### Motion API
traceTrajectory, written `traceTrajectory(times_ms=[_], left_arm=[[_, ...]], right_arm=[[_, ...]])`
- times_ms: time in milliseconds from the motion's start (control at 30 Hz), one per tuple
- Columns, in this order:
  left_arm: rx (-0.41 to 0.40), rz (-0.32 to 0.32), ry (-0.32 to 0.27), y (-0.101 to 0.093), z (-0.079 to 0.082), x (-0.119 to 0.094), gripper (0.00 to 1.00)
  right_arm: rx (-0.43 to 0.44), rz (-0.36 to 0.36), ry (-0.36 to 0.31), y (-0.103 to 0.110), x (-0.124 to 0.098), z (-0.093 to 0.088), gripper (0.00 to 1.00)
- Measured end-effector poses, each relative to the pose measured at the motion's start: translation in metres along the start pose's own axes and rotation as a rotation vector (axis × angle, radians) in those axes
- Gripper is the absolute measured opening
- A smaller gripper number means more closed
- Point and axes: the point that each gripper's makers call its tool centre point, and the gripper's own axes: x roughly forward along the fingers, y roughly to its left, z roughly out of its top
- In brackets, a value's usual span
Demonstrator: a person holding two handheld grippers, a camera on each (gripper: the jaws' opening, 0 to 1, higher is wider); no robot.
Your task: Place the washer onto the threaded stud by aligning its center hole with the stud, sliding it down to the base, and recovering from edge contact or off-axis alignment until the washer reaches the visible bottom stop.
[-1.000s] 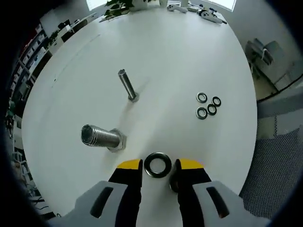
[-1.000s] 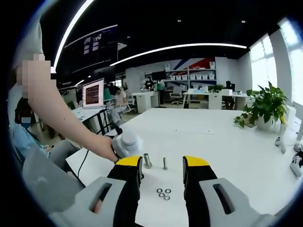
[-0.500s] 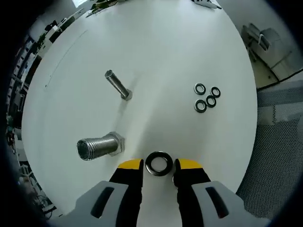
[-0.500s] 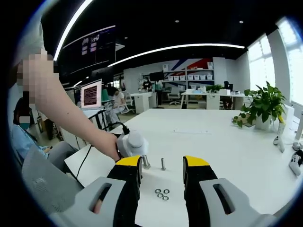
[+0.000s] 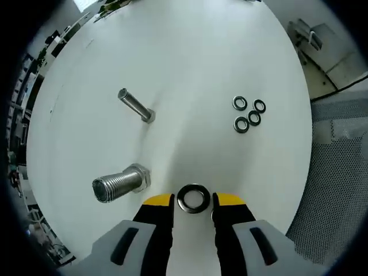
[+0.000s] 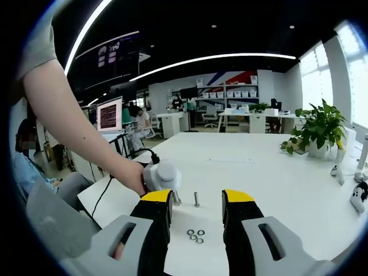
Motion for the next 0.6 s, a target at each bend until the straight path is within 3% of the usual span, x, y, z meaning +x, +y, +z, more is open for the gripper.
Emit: traceTrajectory(times_ms=[367,433,467,600], left_arm=[[0.012,-0.001,-0.008,0.0016,-0.0001,0.0008,0.25],[0.017,-0.01,-0.006,-0.0003,-0.0004,0.0014,0.21],[0.064,0.005,0.024,0.0029,-0.0045,0.0005,0.21],[0.019,0.001,-0.004,0.0001,-0.0026,0.0007,0.21]], right_arm=[[0.004,-0.006,0.0,-0.0016,-0.0003,-0.0001,0.36],[0.002,-0.004,0.001,-0.0012,-0.0001,-0.0001,0.36],[0.002,-0.004,0.002,-0.0011,-0.0001,-0.0002,0.36],[0.005,-0.003,0.0,-0.0012,-0.0001,0.0002,0.36]])
